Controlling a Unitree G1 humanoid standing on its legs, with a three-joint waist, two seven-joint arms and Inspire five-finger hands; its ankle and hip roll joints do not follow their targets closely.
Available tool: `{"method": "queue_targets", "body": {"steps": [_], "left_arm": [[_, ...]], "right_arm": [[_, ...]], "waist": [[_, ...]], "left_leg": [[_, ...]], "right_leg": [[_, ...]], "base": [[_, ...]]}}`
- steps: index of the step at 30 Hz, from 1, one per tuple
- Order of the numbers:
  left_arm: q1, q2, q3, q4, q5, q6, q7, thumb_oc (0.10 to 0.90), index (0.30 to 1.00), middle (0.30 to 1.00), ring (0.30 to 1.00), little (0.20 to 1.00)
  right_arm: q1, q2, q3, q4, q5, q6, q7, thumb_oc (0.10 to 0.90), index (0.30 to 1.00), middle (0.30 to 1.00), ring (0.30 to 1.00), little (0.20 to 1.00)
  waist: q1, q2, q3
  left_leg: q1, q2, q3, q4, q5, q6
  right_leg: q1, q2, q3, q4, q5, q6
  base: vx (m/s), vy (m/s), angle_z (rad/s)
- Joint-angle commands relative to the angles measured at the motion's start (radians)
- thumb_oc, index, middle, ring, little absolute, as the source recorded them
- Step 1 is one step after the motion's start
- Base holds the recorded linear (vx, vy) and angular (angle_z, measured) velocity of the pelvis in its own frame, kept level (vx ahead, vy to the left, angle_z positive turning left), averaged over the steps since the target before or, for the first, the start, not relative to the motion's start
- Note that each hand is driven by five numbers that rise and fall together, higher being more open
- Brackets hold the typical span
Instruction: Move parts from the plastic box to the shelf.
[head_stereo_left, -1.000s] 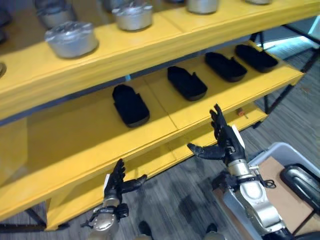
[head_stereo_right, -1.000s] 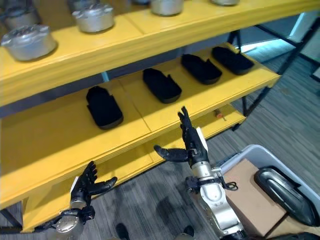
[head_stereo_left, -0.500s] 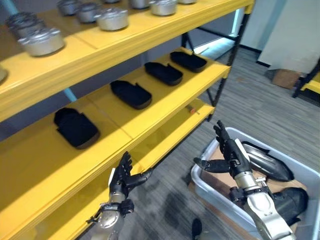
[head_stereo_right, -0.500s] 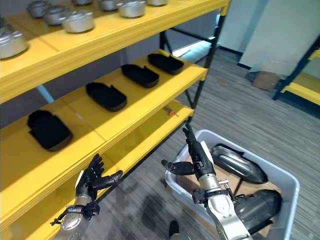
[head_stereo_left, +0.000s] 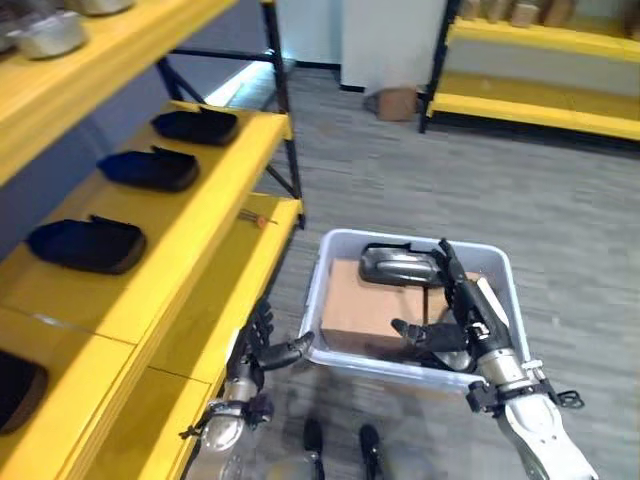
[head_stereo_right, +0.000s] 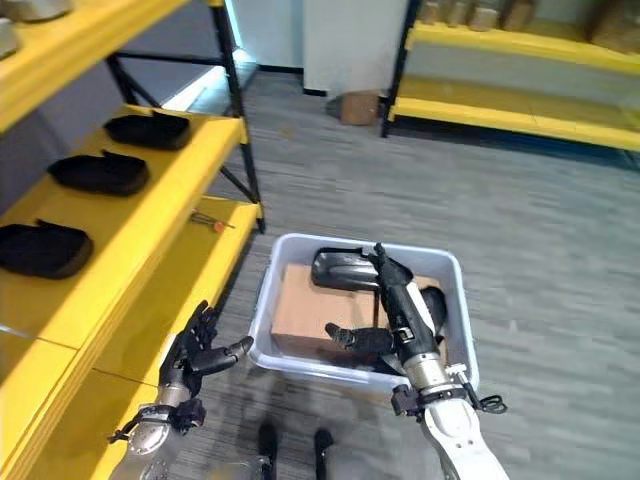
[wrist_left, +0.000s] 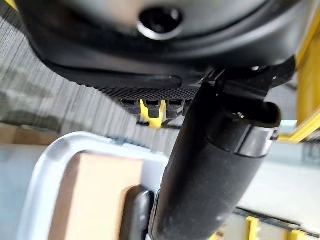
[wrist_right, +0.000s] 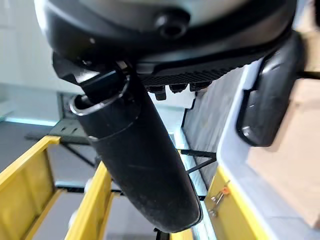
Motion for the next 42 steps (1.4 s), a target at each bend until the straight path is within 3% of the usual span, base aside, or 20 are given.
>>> {"method": "queue_targets", "body": {"steps": [1, 6, 12, 13, 14, 15, 16, 17, 18, 22, 25, 27, 31, 32, 42], "left_arm": [[-0.066, 0.058, 0.036, -0.089, 0.008, -0.117, -0.013, 0.900, 1.000, 1.000, 1.000, 1.000], [-0.068, 0.077, 0.027, -0.095, -0.014, -0.111, -0.018, 0.900, 1.000, 1.000, 1.000, 1.000], [-0.086, 0.095, 0.023, -0.094, -0.007, -0.106, -0.002, 0.900, 1.000, 1.000, 1.000, 1.000], [-0.086, 0.102, 0.032, -0.099, -0.009, -0.103, 0.007, 0.900, 1.000, 1.000, 1.000, 1.000], [-0.074, 0.116, 0.053, -0.116, -0.021, -0.099, 0.016, 0.900, 1.000, 1.000, 1.000, 1.000], [-0.074, 0.116, 0.053, -0.116, -0.021, -0.099, 0.016, 0.900, 1.000, 1.000, 1.000, 1.000], [-0.066, 0.118, 0.057, -0.116, -0.028, -0.097, 0.016, 0.900, 1.000, 1.000, 1.000, 1.000], [-0.059, 0.127, 0.062, -0.121, -0.037, -0.093, 0.016, 0.900, 1.000, 1.000, 1.000, 1.000], [-0.059, 0.127, 0.063, -0.122, -0.037, -0.092, 0.016, 0.900, 1.000, 1.000, 1.000, 1.000], [-0.064, 0.151, 0.081, -0.130, -0.023, -0.091, 0.030, 0.900, 1.000, 1.000, 1.000, 1.000], [-0.064, 0.153, 0.087, -0.124, -0.001, -0.086, 0.025, 0.900, 1.000, 1.000, 1.000, 1.000], [-0.068, 0.145, 0.084, -0.127, -0.012, -0.085, 0.024, 0.900, 1.000, 1.000, 1.000, 1.000], [-0.087, 0.137, 0.057, -0.132, -0.013, -0.077, 0.026, 0.900, 1.000, 1.000, 1.000, 1.000], [-0.097, 0.131, 0.033, -0.133, -0.016, -0.076, 0.031, 0.900, 1.000, 1.000, 1.000, 1.000], [-0.133, 0.122, -0.017, -0.140, -0.024, -0.073, 0.075, 0.900, 1.000, 1.000, 1.000, 1.000]], "right_arm": [[-0.129, 0.010, -0.034, -0.082, 0.035, -0.114, 0.018, 0.900, 1.000, 1.000, 1.000, 1.000], [-0.136, 0.011, -0.020, -0.071, 0.053, -0.107, 0.024, 0.900, 1.000, 1.000, 1.000, 1.000], [-0.178, 0.014, 0.008, -0.065, 0.049, -0.101, 0.020, 0.900, 1.000, 1.000, 1.000, 1.000], [-0.210, 0.023, 0.024, -0.061, 0.044, -0.101, 0.012, 0.900, 1.000, 1.000, 1.000, 1.000], [-0.270, 0.046, 0.053, -0.038, 0.043, -0.099, -0.010, 0.900, 1.000, 1.000, 1.000, 1.000], [-0.270, 0.046, 0.053, -0.038, 0.043, -0.099, -0.010, 0.900, 1.000, 1.000, 1.000, 1.000], [-0.291, 0.061, 0.067, -0.024, 0.046, -0.096, -0.020, 0.900, 1.000, 1.000, 1.000, 1.000], [-0.310, 0.073, 0.068, -0.012, 0.048, -0.086, -0.030, 0.900, 1.000, 1.000, 1.000, 1.000], [-0.311, 0.074, 0.069, -0.012, 0.048, -0.086, -0.030, 0.900, 1.000, 1.000, 1.000, 1.000], [-0.313, 0.076, 0.050, -0.032, 0.026, -0.075, -0.055, 0.900, 1.000, 1.000, 1.000, 1.000], [-0.302, 0.085, 0.039, -0.028, 0.029, -0.069, -0.064, 0.900, 1.000, 1.000, 1.000, 1.000], [-0.303, 0.082, 0.034, -0.024, 0.048, -0.071, -0.077, 0.900, 1.000, 1.000, 1.000, 1.000], [-0.329, 0.080, 0.025, -0.014, 0.064, -0.081, -0.116, 0.900, 1.000, 1.000, 1.000, 1.000], [-0.365, 0.087, 0.027, 0.001, 0.065, -0.089, -0.155, 0.900, 1.000, 1.000, 1.000, 1.000], [-0.479, 0.157, 0.053, 0.077, 0.109, -0.107, -0.261, 0.900, 1.000, 1.000, 1.000, 1.000]], "waist": [[0.020, -0.065, -0.038], [0.013, -0.079, -0.039], [0.020, -0.083, -0.010], [0.046, -0.079, 0.001], [0.102, -0.062, 0.008], [0.101, -0.062, 0.008], [0.110, -0.057, 0.006], [0.099, -0.059, 0.025], [0.101, -0.060, 0.028], [0.079, -0.090, 0.062], [0.083, -0.128, 0.067], [0.077, -0.124, 0.075], [0.064, -0.094, 0.107], [0.060, -0.072, 0.135], [0.056, -0.034, 0.209]], "left_leg": [[0.025, 0.007, 0.044, -0.040, 0.052, 0.001], [0.038, 0.011, 0.104, -0.020, 0.008, 0.023], [0.016, 0.020, 0.141, 0.010, -0.033, 0.040], [0.016, 0.034, 0.165, 0.008, -0.045, 0.042], [0.023, 0.082, 0.231, 0.000, -0.050, 0.023], [0.022, 0.082, 0.230, 0.000, -0.050, 0.023], [0.045, 0.108, 0.253, -0.007, -0.068, 0.006], [0.055, 0.133, 0.272, -0.004, -0.049, 0.000], [0.059, 0.132, 0.273, -0.003, -0.051, 0.000], [0.039, 0.144, 0.235, 0.014, -0.052, -0.028], [0.015, 0.176, 0.231, 0.030, -0.032, -0.065], [-0.006, 0.201, 0.216, 0.033, -0.013, -0.084], [-0.047, 0.250, 0.180, 0.011, 0.040, -0.110], [-0.059, 0.270, 0.178, -0.002, 0.055, -0.118], [-0.102, 0.275, 0.219, -0.010, 0.065, -0.123]], "right_leg": [[0.193, -0.007, 0.035, -0.324, 0.137, 0.081], [0.175, -0.004, 0.096, -0.282, 0.123, 0.083], [0.103, 0.003, 0.101, -0.193, 0.096, 0.093], [0.071, -0.020, 0.014, -0.147, 0.089, 0.101], [0.062, -0.154, -0.289, -0.124, 0.099, 0.115], [0.062, -0.154, -0.290, -0.125, 0.099, 0.115], [0.073, -0.210, -0.373, -0.120, 0.109, 0.121], [0.037, -0.265, -0.374, -0.118, 0.174, 0.126], [0.039, -0.265, -0.372, -0.116, 0.173, 0.127], [-0.021, -0.351, -0.253, -0.215, 0.309, 0.175], [-0.008, -0.334, -0.319, -0.251, 0.288, 0.188], [-0.010, -0.313, -0.350, -0.246, 0.271, 0.182], [-0.023, -0.268, -0.399, -0.233, 0.234, 0.162], [-0.047, -0.252, -0.407, -0.216, 0.215, 0.153], [-0.163, -0.246, -0.358, -0.178, 0.225, 0.148]], "base": [[0.16, 0.112, -0.66], [0.13, 0.088, -0.54], [0.03, 0.045, -0.28], [-0.04, -0.113, -0.79], [-0.03, -0.109, -1.49], [0.08, -0.144, -2.07], [0.08, -0.135, -1.51], [0.09, -0.132, -0.48], [0.00, -0.152, 0.17], [0.00, -0.210, 0.02], [0.00, -0.340, 0.36], [-0.01, -0.295, 0.14], [-0.08, -0.276, 0.26], [-0.05, -0.134, 0.33], [-0.04, -0.036, -0.11]]}}
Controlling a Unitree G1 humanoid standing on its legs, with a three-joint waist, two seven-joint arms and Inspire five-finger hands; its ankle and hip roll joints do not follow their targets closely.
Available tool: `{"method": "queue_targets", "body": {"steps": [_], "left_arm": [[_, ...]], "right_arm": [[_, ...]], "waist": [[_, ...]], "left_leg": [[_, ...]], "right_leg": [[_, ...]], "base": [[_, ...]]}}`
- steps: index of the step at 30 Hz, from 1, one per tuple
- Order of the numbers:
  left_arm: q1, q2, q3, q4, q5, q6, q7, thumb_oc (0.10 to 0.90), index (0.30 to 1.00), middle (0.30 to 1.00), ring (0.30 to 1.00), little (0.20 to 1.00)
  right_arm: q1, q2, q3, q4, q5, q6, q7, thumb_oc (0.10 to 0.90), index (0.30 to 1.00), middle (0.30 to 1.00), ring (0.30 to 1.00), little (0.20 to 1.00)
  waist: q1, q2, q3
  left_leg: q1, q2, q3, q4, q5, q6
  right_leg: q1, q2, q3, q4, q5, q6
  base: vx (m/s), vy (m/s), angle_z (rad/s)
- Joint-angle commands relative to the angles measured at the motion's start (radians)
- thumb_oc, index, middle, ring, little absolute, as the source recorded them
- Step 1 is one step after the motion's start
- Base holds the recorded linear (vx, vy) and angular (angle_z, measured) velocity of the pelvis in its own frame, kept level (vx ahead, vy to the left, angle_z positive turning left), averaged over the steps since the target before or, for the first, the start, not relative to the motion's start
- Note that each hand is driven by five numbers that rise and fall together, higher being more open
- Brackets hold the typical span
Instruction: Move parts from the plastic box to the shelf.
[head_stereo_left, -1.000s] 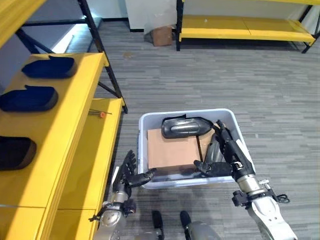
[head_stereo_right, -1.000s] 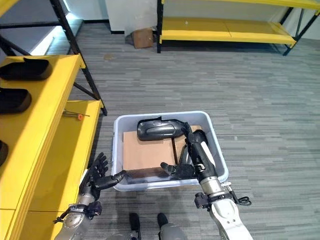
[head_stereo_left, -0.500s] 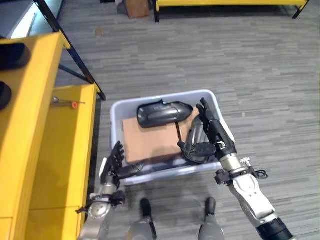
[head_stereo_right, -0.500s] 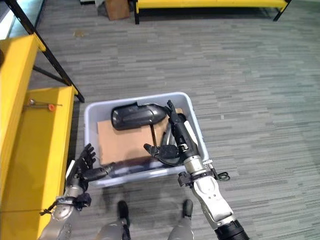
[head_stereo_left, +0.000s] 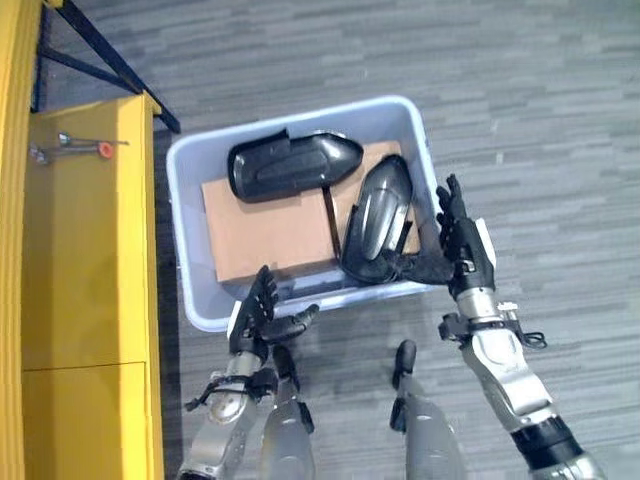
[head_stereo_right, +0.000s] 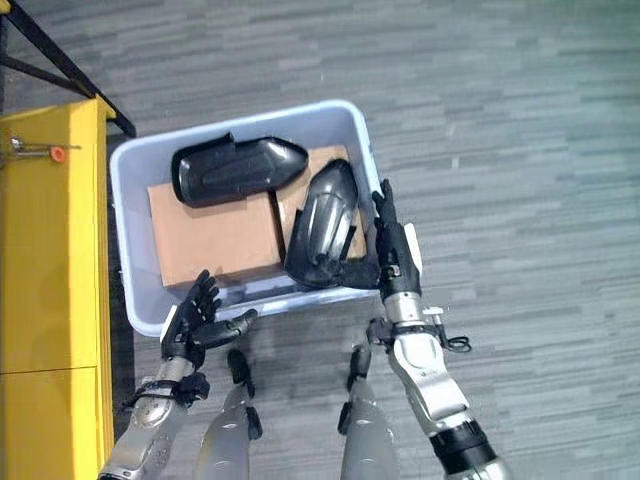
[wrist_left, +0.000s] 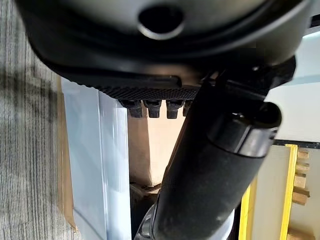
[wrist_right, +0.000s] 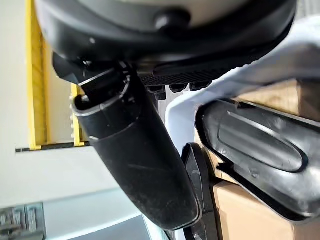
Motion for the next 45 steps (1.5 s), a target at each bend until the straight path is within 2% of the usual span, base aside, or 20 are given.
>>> {"method": "queue_targets", "body": {"steps": [1, 12, 16, 21, 26, 29, 45], "left_arm": [[0.028, 0.075, 0.013, -0.084, 0.011, -0.052, 0.026, 0.900, 1.000, 1.000, 1.000, 1.000], [0.006, 0.065, -0.012, -0.088, 0.006, -0.043, 0.060, 0.900, 1.000, 1.000, 1.000, 1.000], [-0.005, 0.065, -0.021, -0.093, 0.003, -0.043, 0.072, 0.900, 1.000, 1.000, 1.000, 1.000], [-0.016, 0.068, -0.034, -0.099, 0.003, -0.049, 0.098, 0.900, 1.000, 1.000, 1.000, 1.000], [-0.017, 0.068, -0.040, -0.103, 0.007, -0.050, 0.103, 0.900, 1.000, 1.000, 1.000, 1.000], [-0.021, 0.069, -0.040, -0.109, 0.009, -0.058, 0.108, 0.900, 1.000, 1.000, 1.000, 1.000], [-0.022, 0.069, -0.042, -0.109, 0.012, -0.068, 0.123, 0.900, 1.000, 1.000, 1.000, 1.000]], "right_arm": [[-0.062, 0.057, -0.012, -0.079, 0.048, -0.135, -0.029, 0.900, 1.000, 1.000, 1.000, 1.000], [-0.084, 0.117, 0.036, -0.052, 0.242, -0.162, -0.012, 0.900, 1.000, 1.000, 1.000, 1.000], [-0.111, 0.134, 0.014, -0.014, 0.287, -0.178, -0.043, 0.900, 1.000, 1.000, 1.000, 1.000], [-0.151, 0.123, -0.039, -0.003, 0.196, -0.184, -0.133, 0.900, 1.000, 1.000, 1.000, 1.000], [-0.153, 0.116, -0.046, -0.014, 0.140, -0.179, -0.158, 0.900, 1.000, 1.000, 1.000, 1.000], [-0.157, 0.100, -0.056, -0.034, 0.051, -0.167, -0.194, 0.900, 1.000, 1.000, 1.000, 1.000], [-0.186, 0.103, -0.060, 0.051, 0.052, -0.157, -0.214, 0.900, 1.000, 1.000, 1.000, 1.000]], "waist": [[0.010, -0.089, -0.034], [0.001, -0.049, 0.028], [-0.001, -0.036, 0.047], [-0.010, -0.020, 0.067], [-0.014, -0.019, 0.067], [-0.019, -0.018, 0.067], [-0.020, -0.004, 0.067]], "left_leg": [[0.034, -0.012, -0.024, 0.076, -0.107, -0.031], [-0.010, -0.047, -0.004, 0.083, -0.110, -0.029], [-0.023, -0.061, -0.001, 0.075, -0.109, -0.027], [-0.048, -0.070, 0.008, 0.077, -0.115, -0.023], [-0.058, -0.068, 0.014, 0.074, -0.113, -0.024], [-0.061, -0.066, 0.018, 0.069, -0.112, -0.025], [-0.080, -0.065, 0.027, 0.056, -0.107, -0.028]], "right_leg": [[0.015, -0.041, -0.019, 0.011, -0.005, 0.021], [-0.035, -0.068, 0.003, 0.005, 0.022, 0.023], [-0.048, -0.076, 0.010, -0.007, 0.033, 0.025], [-0.088, -0.076, 0.031, -0.001, 0.033, 0.023], [-0.105, -0.070, 0.037, 0.003, 0.031, 0.023], [-0.117, -0.068, 0.040, 0.007, 0.029, 0.023], [-0.157, -0.058, 0.054, 0.012, 0.025, 0.021]], "base": [[0.00, 0.022, -0.03], [-0.01, 0.036, 0.01], [0.00, 0.043, -0.03], [0.01, 0.039, -0.05], [0.01, 0.002, -0.03], [0.00, 0.000, 0.00], [0.00, 0.000, -0.03]]}}
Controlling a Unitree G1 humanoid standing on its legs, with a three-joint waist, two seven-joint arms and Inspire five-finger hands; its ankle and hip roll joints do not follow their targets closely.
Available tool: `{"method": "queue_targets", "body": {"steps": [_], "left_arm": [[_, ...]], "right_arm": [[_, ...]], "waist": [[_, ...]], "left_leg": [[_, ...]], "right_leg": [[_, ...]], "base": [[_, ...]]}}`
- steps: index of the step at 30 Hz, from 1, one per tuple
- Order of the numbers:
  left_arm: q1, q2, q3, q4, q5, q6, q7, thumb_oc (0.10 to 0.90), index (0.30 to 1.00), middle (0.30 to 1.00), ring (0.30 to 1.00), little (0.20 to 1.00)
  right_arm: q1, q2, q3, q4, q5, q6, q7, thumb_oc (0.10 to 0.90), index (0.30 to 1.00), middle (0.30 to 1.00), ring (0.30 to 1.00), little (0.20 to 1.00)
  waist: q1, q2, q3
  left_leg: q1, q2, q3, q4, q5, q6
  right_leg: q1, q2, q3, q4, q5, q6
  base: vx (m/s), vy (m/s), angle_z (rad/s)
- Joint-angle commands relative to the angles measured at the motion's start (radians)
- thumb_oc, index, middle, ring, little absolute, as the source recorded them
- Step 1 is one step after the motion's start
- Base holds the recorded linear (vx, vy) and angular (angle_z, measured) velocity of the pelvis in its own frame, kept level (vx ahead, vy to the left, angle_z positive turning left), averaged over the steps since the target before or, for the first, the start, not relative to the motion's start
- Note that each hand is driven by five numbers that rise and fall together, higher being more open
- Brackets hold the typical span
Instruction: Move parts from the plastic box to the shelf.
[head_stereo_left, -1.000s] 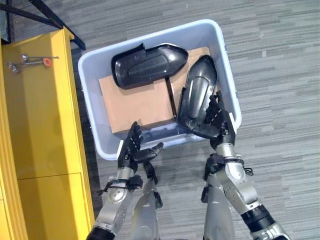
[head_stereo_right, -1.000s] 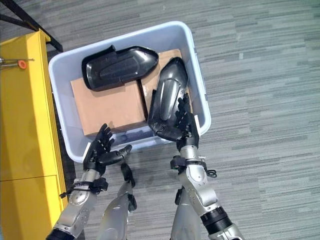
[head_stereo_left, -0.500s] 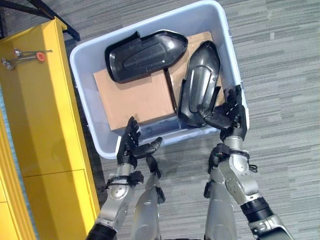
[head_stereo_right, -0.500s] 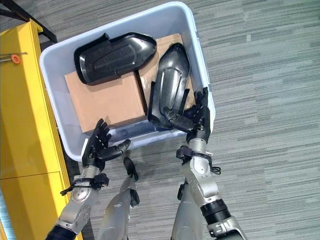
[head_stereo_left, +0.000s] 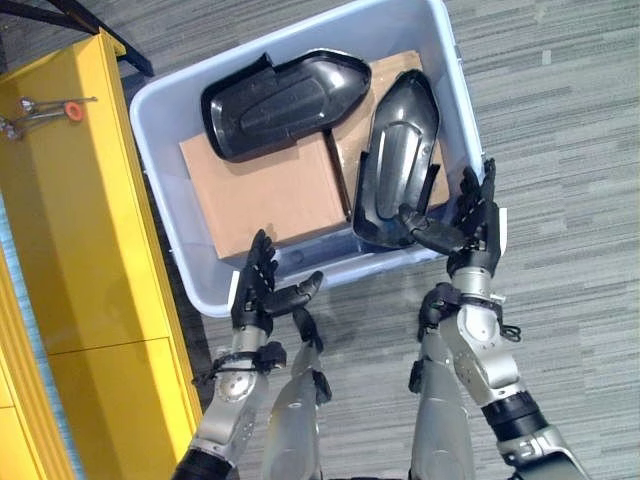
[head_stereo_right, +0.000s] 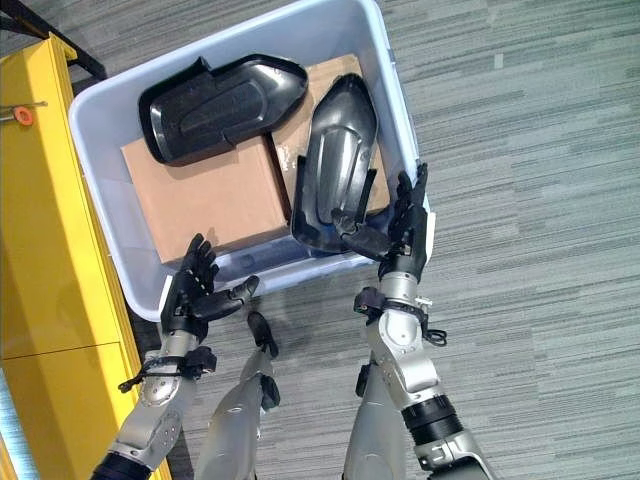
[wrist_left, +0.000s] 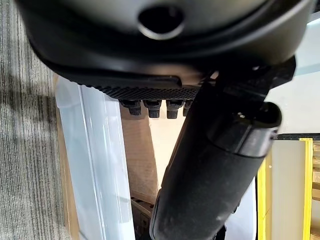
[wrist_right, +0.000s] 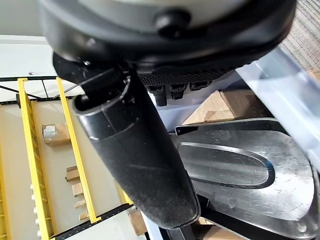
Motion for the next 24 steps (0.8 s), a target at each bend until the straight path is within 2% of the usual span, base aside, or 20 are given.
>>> {"method": "queue_targets", "body": {"steps": [1, 14, 16, 24], "left_arm": [[0.028, 0.062, -0.001, -0.046, 0.014, -0.017, 0.016, 0.900, 1.000, 1.000, 1.000, 1.000], [0.022, 0.060, -0.001, -0.053, 0.022, -0.025, 0.029, 0.900, 1.000, 1.000, 1.000, 1.000], [0.019, 0.058, 0.000, -0.057, 0.026, -0.030, 0.034, 0.900, 1.000, 1.000, 1.000, 1.000], [0.014, 0.058, 0.002, -0.060, 0.036, -0.038, 0.038, 0.900, 1.000, 1.000, 1.000, 1.000]], "right_arm": [[-0.073, 0.007, -0.032, -0.049, -0.043, -0.065, -0.011, 0.900, 1.000, 1.000, 1.000, 1.000], [-0.094, -0.008, -0.009, -0.020, -0.154, -0.027, -0.030, 0.900, 1.000, 1.000, 1.000, 1.000], [-0.095, -0.020, 0.002, -0.031, -0.225, -0.009, -0.032, 0.900, 1.000, 1.000, 1.000, 1.000], [-0.100, -0.042, 0.028, -0.041, -0.339, 0.023, -0.030, 0.900, 1.000, 1.000, 1.000, 1.000]], "waist": [[-0.013, -0.019, 0.008], [-0.009, -0.015, 0.008], [-0.009, -0.015, 0.008], [-0.008, -0.018, 0.008]], "left_leg": [[0.030, 0.025, -0.044, 0.056, -0.088, -0.049], [0.011, 0.021, -0.043, 0.052, -0.085, -0.049], [0.004, 0.021, -0.045, 0.053, -0.085, -0.048], [-0.005, 0.018, -0.047, 0.052, -0.083, -0.047]], "right_leg": [[0.007, 0.025, -0.031, 0.014, -0.013, -0.013], [-0.022, 0.030, -0.024, 0.021, -0.016, -0.015], [-0.028, 0.031, -0.025, 0.022, -0.016, -0.015], [-0.034, 0.029, -0.028, 0.020, -0.012, -0.014]], "base": [[0.00, -0.003, -0.03], [0.00, 0.000, 0.00], [0.00, 0.000, 0.00], [0.00, 0.000, 0.00]]}}
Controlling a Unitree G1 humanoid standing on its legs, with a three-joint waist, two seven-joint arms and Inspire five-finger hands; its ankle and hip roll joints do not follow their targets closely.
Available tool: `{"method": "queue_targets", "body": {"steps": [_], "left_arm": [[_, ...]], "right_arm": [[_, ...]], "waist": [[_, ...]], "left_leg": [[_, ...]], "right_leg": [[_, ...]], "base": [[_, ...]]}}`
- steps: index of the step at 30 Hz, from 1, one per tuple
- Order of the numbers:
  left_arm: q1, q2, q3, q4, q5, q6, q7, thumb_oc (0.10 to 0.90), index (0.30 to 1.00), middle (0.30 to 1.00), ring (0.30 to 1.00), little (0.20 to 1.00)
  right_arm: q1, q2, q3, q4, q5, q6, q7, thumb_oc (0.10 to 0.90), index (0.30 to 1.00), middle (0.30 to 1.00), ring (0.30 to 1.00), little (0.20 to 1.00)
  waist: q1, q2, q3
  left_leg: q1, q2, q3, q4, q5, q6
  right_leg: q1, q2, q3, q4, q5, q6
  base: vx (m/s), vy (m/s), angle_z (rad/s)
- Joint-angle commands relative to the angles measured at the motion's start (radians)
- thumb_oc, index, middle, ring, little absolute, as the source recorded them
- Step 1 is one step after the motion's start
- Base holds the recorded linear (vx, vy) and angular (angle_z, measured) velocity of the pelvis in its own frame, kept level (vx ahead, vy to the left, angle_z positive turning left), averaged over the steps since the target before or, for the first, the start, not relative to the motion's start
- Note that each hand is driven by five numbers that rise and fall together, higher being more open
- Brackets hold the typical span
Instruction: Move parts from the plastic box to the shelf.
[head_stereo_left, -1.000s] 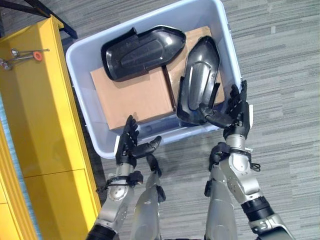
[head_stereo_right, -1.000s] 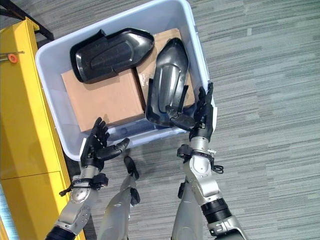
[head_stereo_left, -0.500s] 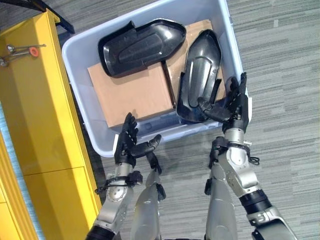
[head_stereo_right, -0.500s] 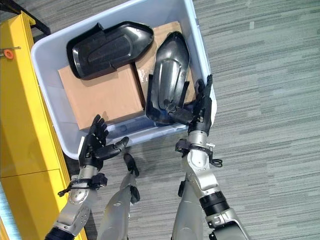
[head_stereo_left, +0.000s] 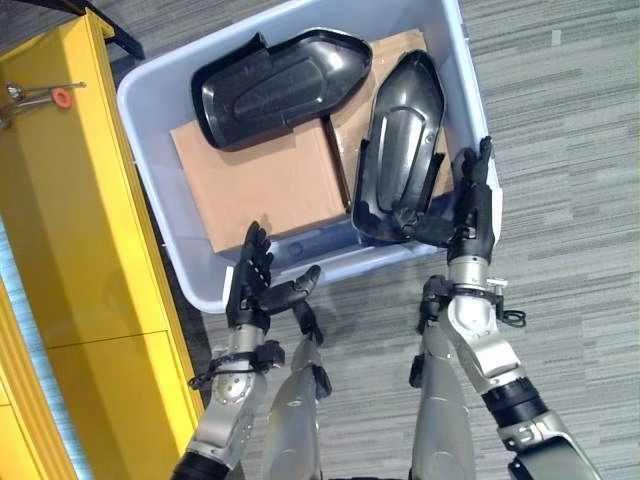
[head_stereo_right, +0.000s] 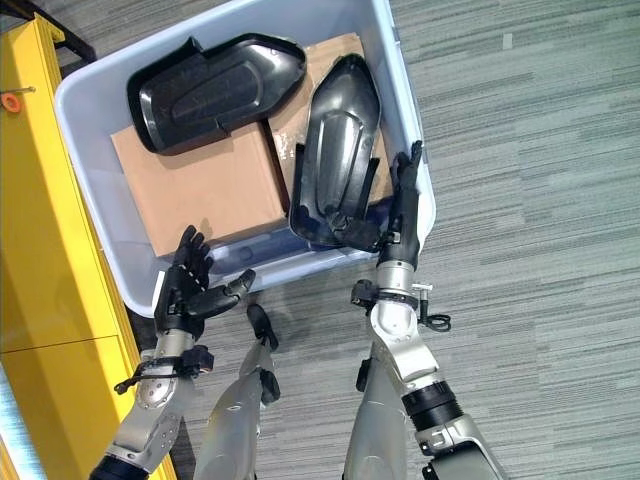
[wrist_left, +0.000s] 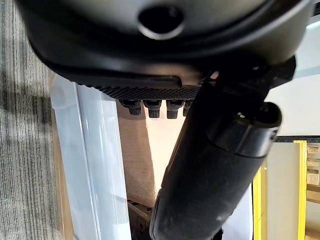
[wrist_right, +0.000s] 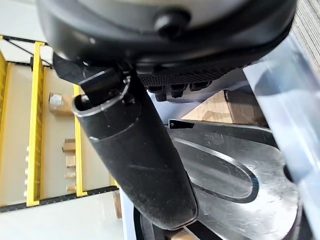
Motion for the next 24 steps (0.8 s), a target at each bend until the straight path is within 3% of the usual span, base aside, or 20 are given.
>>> {"method": "queue_targets", "body": {"steps": [1, 9, 14, 24], "left_arm": [[-0.001, 0.052, 0.003, -0.019, 0.030, -0.008, 0.013, 0.900, 1.000, 1.000, 1.000, 1.000], [-0.007, 0.052, 0.004, -0.023, 0.036, -0.016, 0.018, 0.900, 1.000, 1.000, 1.000, 1.000], [-0.010, 0.048, 0.000, -0.018, 0.035, -0.014, 0.020, 0.900, 1.000, 1.000, 1.000, 1.000], [-0.010, 0.044, -0.007, -0.006, 0.019, 0.011, 0.027, 0.900, 1.000, 1.000, 1.000, 1.000]], "right_arm": [[-0.050, -0.013, 0.002, -0.087, -0.117, -0.039, -0.006, 0.900, 1.000, 1.000, 1.000, 1.000], [-0.053, -0.029, 0.023, -0.081, -0.203, -0.015, -0.004, 0.900, 1.000, 1.000, 1.000, 1.000], [-0.050, -0.018, 0.022, -0.065, -0.166, -0.023, 0.002, 0.900, 1.000, 1.000, 1.000, 1.000], [-0.032, 0.073, -0.001, -0.007, 0.217, -0.119, 0.038, 0.900, 1.000, 1.000, 1.000, 1.000]], "waist": [[-0.011, -0.018, 0.008], [-0.007, -0.016, 0.008], [-0.005, -0.017, 0.008], [-0.007, -0.019, 0.008]], "left_leg": [[0.035, 0.019, -0.049, 0.051, -0.087, -0.046], [0.025, 0.016, -0.060, 0.044, -0.079, -0.045], [0.024, 0.013, -0.060, 0.040, -0.077, -0.045], [0.019, 0.012, -0.052, 0.032, -0.075, -0.046]], "right_leg": [[0.006, 0.029, -0.031, 0.021, -0.021, -0.013], [0.006, 0.025, -0.039, 0.015, -0.017, -0.011], [0.005, 0.024, -0.040, 0.012, -0.015, -0.010], [-0.006, 0.025, -0.033, 0.005, -0.010, -0.012]], "base": [[0.00, 0.000, 0.00], [0.00, 0.000, 0.00], [0.00, 0.000, 0.00], [0.00, 0.000, 0.00]]}}
